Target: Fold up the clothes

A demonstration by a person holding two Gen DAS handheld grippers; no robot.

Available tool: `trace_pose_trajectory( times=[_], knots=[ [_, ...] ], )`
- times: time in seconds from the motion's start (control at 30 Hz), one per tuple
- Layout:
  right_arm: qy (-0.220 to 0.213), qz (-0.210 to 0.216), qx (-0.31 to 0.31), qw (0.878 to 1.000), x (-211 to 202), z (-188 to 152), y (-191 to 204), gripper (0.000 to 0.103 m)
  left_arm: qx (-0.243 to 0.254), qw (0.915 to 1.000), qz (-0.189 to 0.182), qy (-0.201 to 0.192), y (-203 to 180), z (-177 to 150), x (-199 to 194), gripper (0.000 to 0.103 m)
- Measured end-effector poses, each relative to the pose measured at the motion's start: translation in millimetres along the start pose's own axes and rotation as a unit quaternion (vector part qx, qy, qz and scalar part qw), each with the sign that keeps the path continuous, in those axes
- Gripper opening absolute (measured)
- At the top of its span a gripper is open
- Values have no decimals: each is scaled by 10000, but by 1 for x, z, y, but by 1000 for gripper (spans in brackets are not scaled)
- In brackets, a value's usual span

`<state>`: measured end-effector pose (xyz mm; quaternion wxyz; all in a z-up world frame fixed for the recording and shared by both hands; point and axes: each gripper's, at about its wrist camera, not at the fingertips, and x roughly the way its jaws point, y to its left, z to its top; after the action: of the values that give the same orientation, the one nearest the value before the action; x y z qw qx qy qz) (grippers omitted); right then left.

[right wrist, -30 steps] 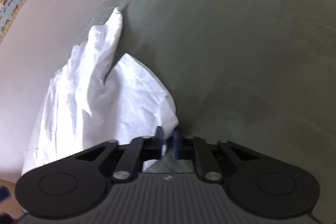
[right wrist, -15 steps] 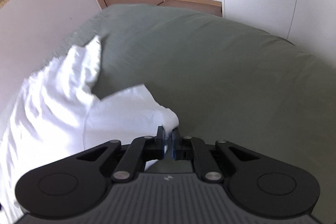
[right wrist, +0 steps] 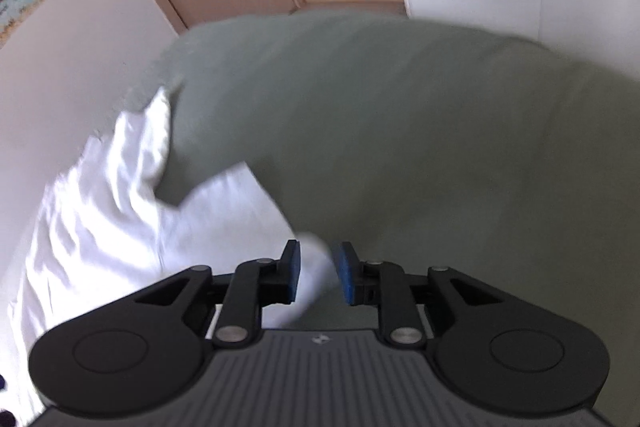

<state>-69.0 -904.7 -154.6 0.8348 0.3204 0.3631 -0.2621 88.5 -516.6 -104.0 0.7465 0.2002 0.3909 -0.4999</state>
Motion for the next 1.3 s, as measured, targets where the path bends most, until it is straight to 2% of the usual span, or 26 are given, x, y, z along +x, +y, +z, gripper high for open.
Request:
trace_pose_trajectory(
  times=[0.1,0.17,0.27,0.43,0.5,0.53,0.57,0.67,0.83,0.9,1.03,1.07,1.13,1.3],
  knots=[
    [63,61,-205,9998,17,20,12,32,-7,10000,-34,24,-1,-1,4,47],
    [127,101,-407,9990,32,31,24,46,15,9999,-78,73,1,1,11,47],
    [289,126,-512,9982,57,42,35,47,18,9999,-72,107,3,5,18,47],
    [461,-125,-846,9953,97,46,45,48,-53,9998,-118,150,11,10,31,47],
    [452,-55,-942,9945,100,44,46,48,-80,9997,-152,195,13,9,38,47],
    [438,-12,-990,9941,100,43,47,42,-100,9996,-176,221,14,9,41,47],
    [461,83,-1015,9937,101,42,46,22,-116,9994,-205,251,15,8,45,47],
    [420,211,-1014,9937,100,44,45,3,-127,9991,-265,309,16,8,53,47],
    [153,77,-936,9955,96,54,44,2,-186,9988,-341,311,18,5,58,47],
    [145,-125,-954,9953,103,53,44,2,-203,9987,-353,316,19,3,58,47],
    [178,-359,-876,9954,116,48,42,6,-230,9987,-330,323,22,0,54,47],
    [145,-361,-805,9960,113,48,40,16,-230,9987,-318,325,23,-1,53,47],
    [58,-327,-602,9976,101,49,34,27,-250,9987,-297,319,25,-2,51,47],
    [-66,-144,-162,9997,54,46,11,27,-361,9985,-284,287,29,-6,46,47]
  ],
)
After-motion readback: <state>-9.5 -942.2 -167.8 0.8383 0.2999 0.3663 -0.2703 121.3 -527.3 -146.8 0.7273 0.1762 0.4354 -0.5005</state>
